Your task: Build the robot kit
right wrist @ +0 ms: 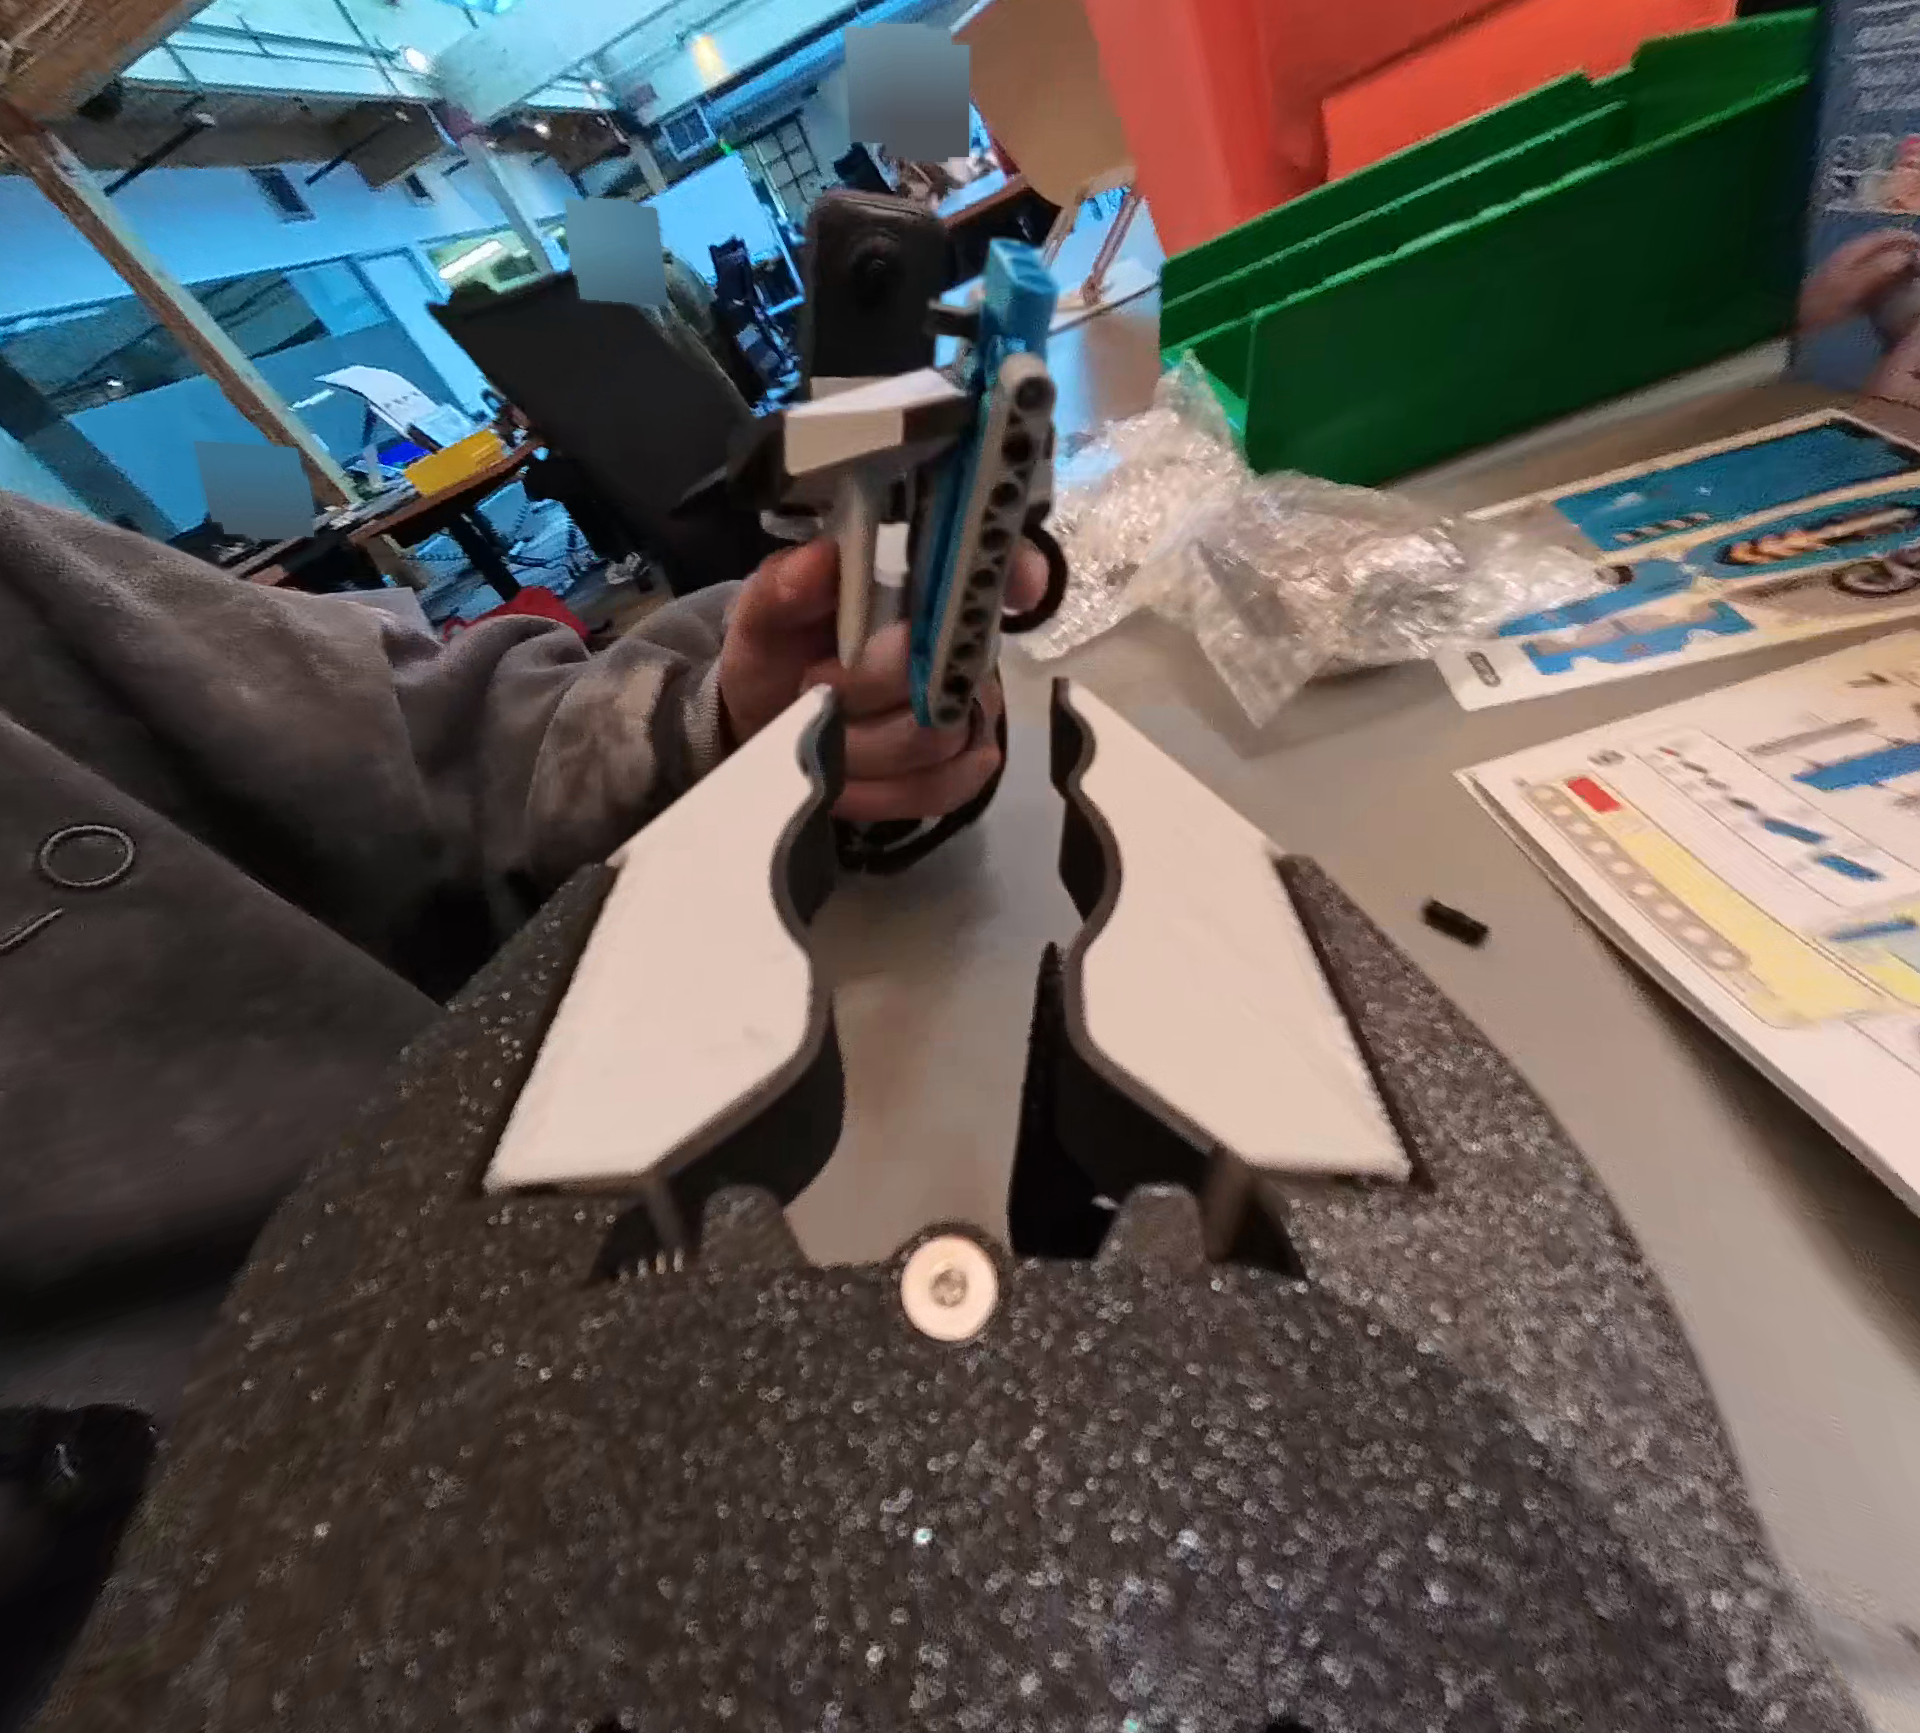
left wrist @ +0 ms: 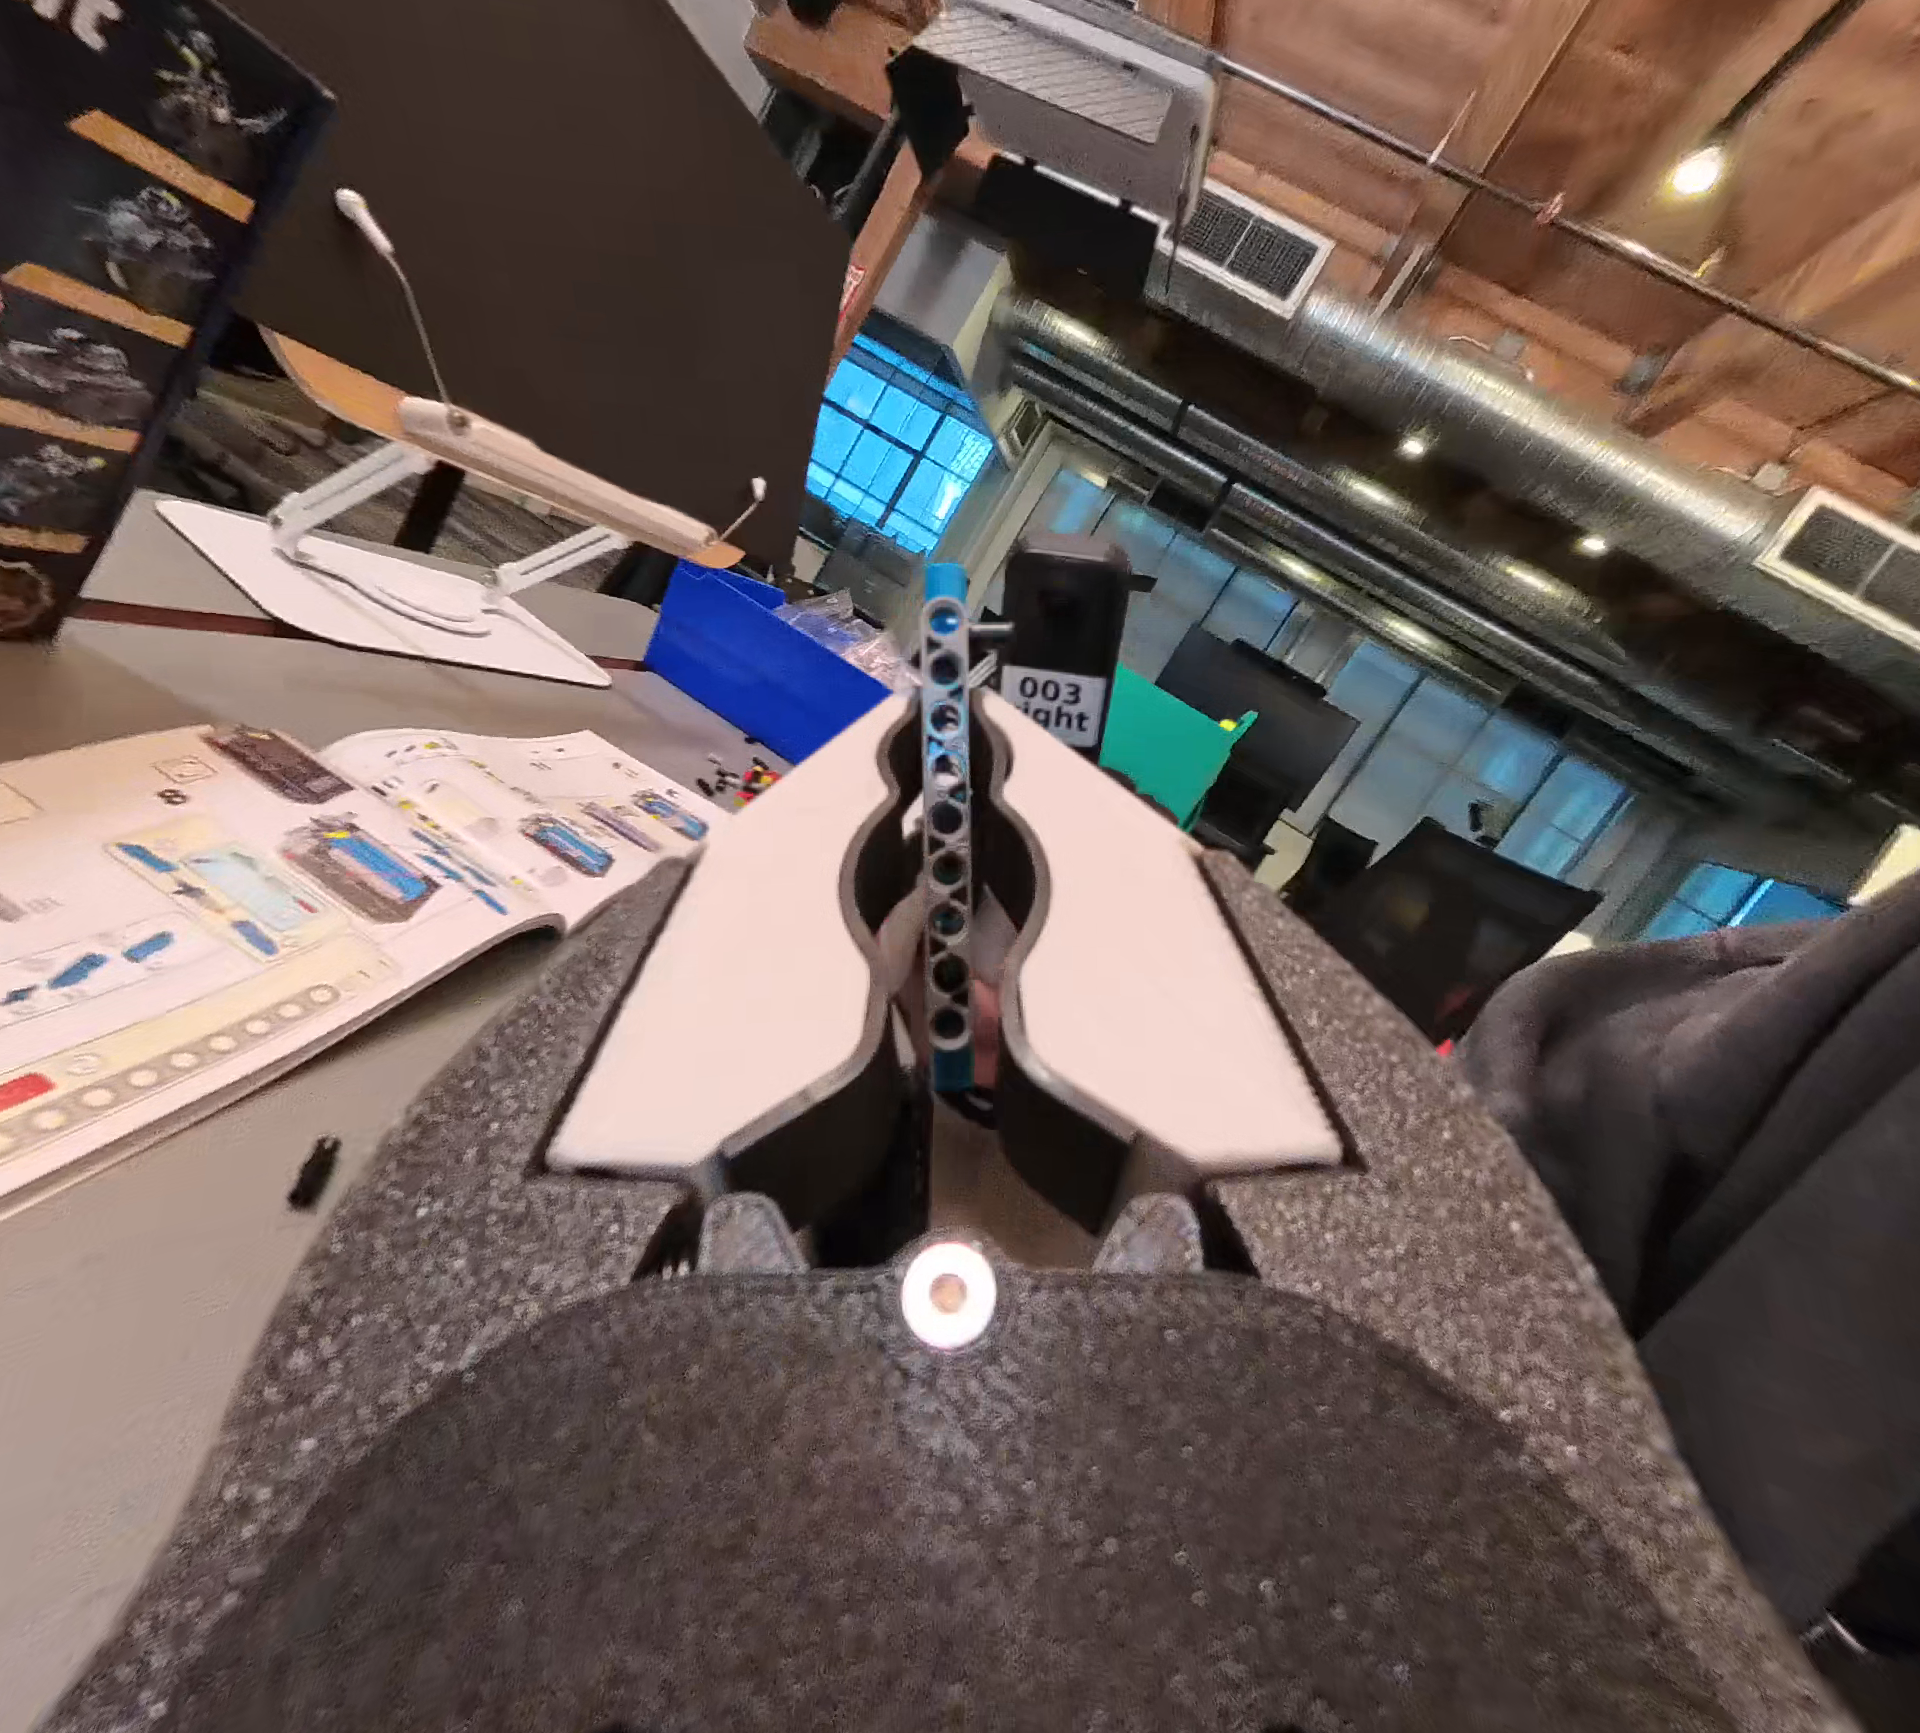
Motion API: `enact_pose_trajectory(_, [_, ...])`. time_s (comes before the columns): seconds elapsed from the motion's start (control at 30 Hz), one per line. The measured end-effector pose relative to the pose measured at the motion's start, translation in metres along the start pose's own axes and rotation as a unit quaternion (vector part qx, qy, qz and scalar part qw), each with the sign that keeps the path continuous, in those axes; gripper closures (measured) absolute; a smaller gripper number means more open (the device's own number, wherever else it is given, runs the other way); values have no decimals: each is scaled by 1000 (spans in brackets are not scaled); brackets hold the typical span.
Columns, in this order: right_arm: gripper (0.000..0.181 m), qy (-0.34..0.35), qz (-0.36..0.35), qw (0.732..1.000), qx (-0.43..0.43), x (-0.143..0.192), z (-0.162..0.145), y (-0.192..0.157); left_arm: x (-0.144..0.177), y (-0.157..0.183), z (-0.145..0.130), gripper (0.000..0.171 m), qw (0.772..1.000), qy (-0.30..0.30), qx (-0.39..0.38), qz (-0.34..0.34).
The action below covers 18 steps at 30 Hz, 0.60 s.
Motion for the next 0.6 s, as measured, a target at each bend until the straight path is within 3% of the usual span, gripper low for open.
enact_pose_trajectory(0.07, [149,6,21,1000,0,-11,0,-8,-1,3,-1,165,1000,-1,5,-10])
enact_pose_trajectory(0.17, [172,11,15,1000,4,-13,2,-5,0,6,-1,165,999,-4,25,-30])
enact_pose_trajectory(0.33, [176,3,32,999,-36,10,3,-4,5,6,-17,163,994,-58,72,-60])
enact_pose_trajectory(0.4, [176,-20,41,997,-55,13,-3,-4,5,5,-24,162,994,-81,46,-48])
enact_pose_trajectory(0.5, [175,-53,46,994,-80,9,-14,-4,3,7,-31,144,994,-101,-2,-29])
enact_pose_trajectory(0.6, [175,-54,58,994,-81,6,-16,-8,5,6,-28,157,995,-99,-19,-21])
Point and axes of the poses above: each gripper's, where its closed fingertips meet, x back along the fingers, z out of its top, y = z × x across the jaws, the point moved 1 cm from there along x, back along the fingers, and after that the axes turned 6 degrees about x, right-handed, at the moved point
